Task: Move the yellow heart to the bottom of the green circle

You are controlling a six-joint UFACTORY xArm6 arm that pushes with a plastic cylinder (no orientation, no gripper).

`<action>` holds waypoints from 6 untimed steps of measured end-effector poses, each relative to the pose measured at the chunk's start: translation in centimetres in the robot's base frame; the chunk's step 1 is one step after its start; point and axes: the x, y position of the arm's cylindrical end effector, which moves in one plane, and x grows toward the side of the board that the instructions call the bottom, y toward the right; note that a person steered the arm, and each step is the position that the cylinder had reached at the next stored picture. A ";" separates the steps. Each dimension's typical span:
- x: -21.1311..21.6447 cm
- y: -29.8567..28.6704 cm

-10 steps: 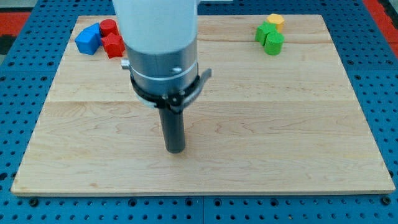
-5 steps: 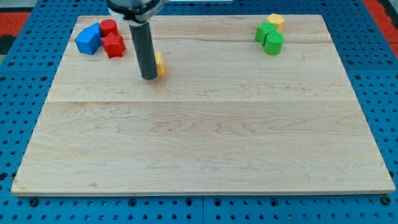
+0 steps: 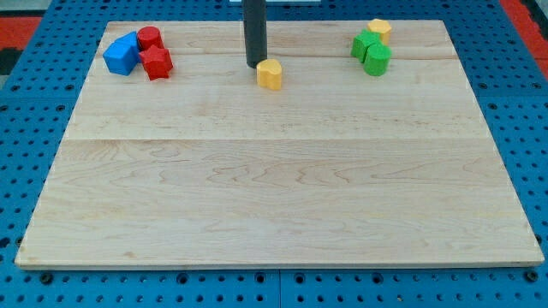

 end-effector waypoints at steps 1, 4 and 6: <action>0.7 -2.9; -0.2 7.8; 1.7 5.6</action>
